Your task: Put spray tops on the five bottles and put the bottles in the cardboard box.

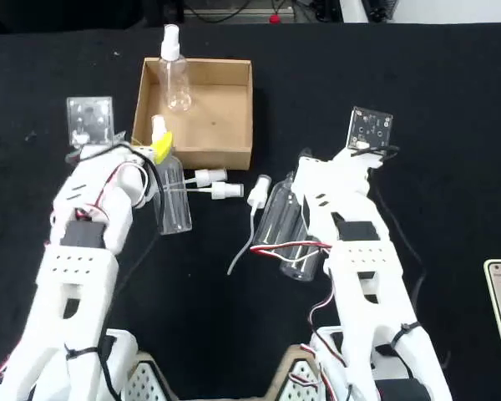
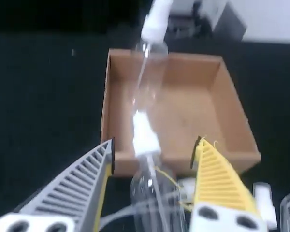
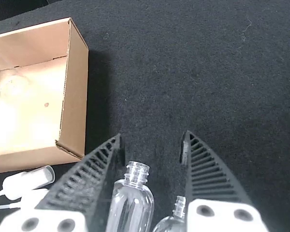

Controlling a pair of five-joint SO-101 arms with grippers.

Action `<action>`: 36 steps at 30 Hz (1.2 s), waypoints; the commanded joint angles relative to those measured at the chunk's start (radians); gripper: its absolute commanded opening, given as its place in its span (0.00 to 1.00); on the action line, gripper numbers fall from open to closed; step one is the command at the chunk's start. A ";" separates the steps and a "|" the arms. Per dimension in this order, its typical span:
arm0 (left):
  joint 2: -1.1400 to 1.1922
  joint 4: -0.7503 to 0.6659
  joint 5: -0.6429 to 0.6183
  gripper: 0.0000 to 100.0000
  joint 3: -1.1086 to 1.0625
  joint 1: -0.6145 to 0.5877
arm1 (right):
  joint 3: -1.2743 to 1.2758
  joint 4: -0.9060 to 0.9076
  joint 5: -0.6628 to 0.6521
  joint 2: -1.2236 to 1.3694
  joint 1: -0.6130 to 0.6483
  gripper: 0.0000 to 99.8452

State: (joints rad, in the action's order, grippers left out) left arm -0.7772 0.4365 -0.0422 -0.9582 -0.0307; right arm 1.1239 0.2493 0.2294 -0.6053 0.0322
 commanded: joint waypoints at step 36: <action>0.704 0.331 0.009 0.31 0.529 0.004 | -0.047 -0.021 0.005 -0.005 -0.012 0.19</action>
State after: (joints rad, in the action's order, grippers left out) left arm -0.0713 0.7894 -0.0361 -0.4795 -0.0307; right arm 1.1239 0.2493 0.2294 -0.6053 0.0322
